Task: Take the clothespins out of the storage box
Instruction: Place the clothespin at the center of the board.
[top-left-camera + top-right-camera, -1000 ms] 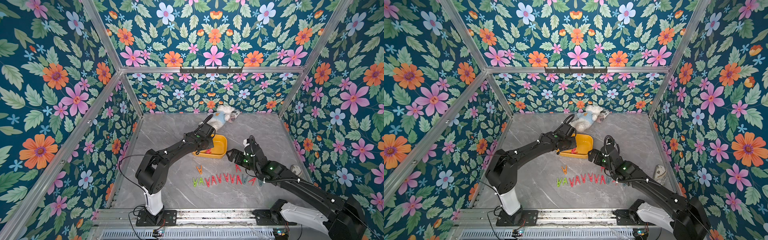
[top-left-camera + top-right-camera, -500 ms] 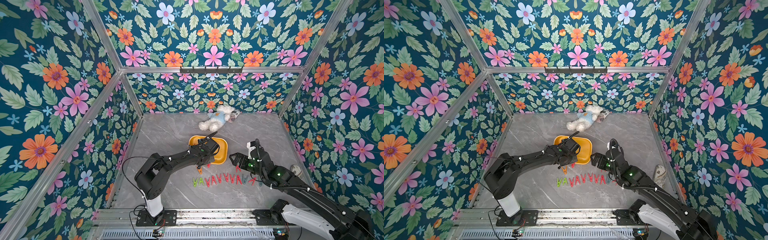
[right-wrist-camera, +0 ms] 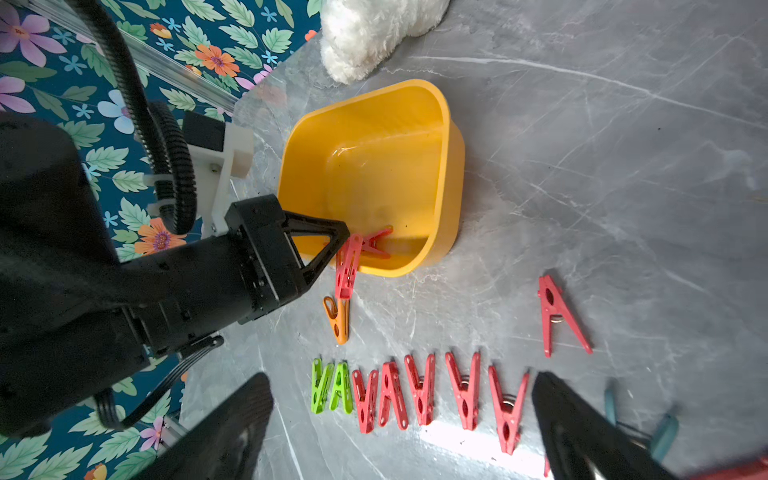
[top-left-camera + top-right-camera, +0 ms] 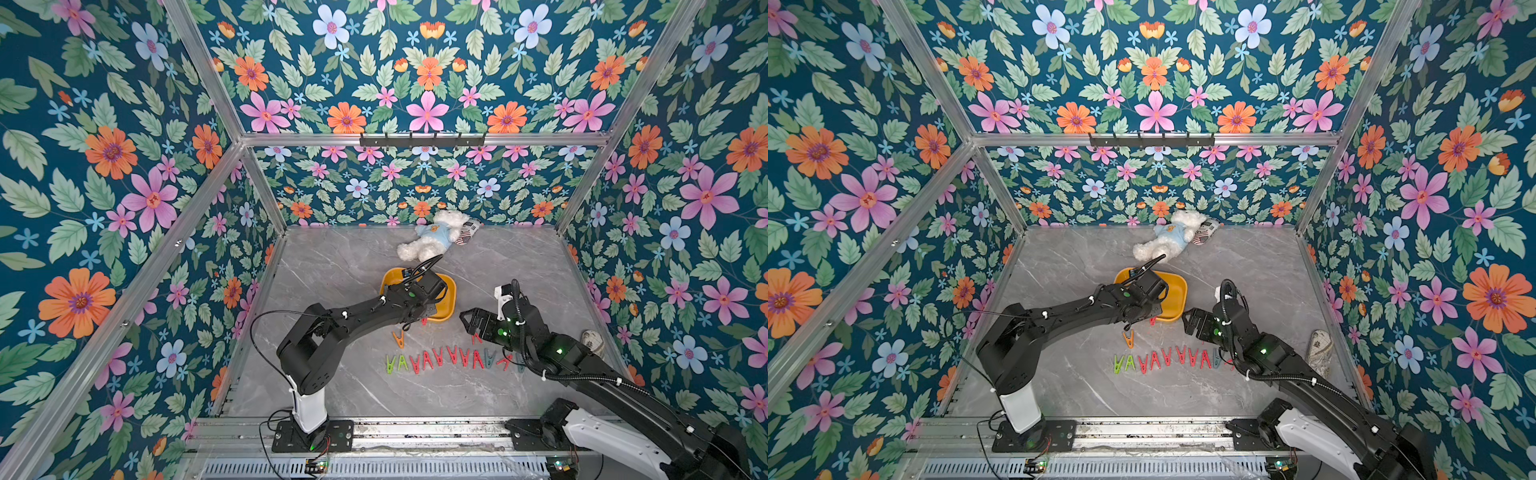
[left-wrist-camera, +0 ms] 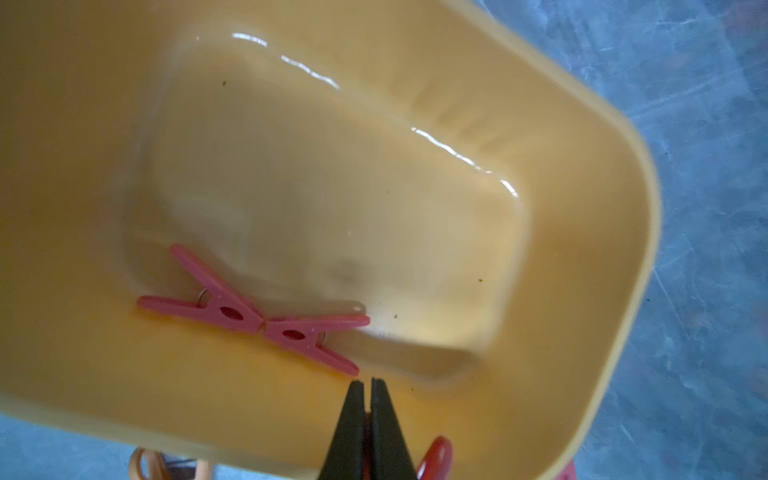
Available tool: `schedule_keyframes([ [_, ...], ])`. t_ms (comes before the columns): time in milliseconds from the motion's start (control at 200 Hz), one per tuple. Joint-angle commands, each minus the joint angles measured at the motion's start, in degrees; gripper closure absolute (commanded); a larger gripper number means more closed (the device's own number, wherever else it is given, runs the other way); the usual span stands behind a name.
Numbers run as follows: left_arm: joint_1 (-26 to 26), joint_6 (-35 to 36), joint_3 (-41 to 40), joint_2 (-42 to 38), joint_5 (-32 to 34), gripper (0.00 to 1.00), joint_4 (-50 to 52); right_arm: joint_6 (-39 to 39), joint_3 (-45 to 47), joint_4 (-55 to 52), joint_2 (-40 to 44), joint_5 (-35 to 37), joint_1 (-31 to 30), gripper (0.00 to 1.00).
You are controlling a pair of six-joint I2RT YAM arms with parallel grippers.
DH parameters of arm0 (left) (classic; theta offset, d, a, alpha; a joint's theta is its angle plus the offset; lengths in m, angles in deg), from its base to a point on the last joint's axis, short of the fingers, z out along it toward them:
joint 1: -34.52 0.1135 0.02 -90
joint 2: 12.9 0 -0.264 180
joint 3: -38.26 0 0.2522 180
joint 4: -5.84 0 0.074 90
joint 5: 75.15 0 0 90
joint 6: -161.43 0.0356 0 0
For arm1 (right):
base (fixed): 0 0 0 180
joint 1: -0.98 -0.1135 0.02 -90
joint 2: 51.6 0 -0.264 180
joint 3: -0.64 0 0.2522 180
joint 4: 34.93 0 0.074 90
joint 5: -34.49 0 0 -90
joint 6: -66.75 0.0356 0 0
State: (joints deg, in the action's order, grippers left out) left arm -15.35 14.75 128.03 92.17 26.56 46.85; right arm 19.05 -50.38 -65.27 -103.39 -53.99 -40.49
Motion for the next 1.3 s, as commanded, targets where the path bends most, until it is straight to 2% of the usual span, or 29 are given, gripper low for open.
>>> schedule_keyframes([
  [0, 0.0, 0.9, 1.5, -0.6, 2.0, 1.0, 3.3, 0.9, 0.3, 0.4, 0.3, 0.2, 0.0, 0.01],
  [320, -1.7, -3.3, -6.3, -8.2, 1.7, 1.0, 4.0, 0.5, 0.5, 1.3, 0.1, -0.3, -0.1, 0.01],
  [655, -3.1, -6.5, -13.9, -7.1, 1.4, 1.0, -1.5, 0.1, 0.1, 2.2, -1.9, -1.9, 0.0, 0.01],
  [925, -3.1, -5.8, -12.4, -2.2, 1.8, 1.0, -3.1, 0.9, 0.6, 1.4, -1.1, -1.8, -0.1, 0.01],
  [1295, -3.1, -4.3, -11.5, 0.4, 2.8, 1.0, -3.0, 1.6, 0.9, 1.5, -0.8, -1.4, -0.1, 0.01],
])
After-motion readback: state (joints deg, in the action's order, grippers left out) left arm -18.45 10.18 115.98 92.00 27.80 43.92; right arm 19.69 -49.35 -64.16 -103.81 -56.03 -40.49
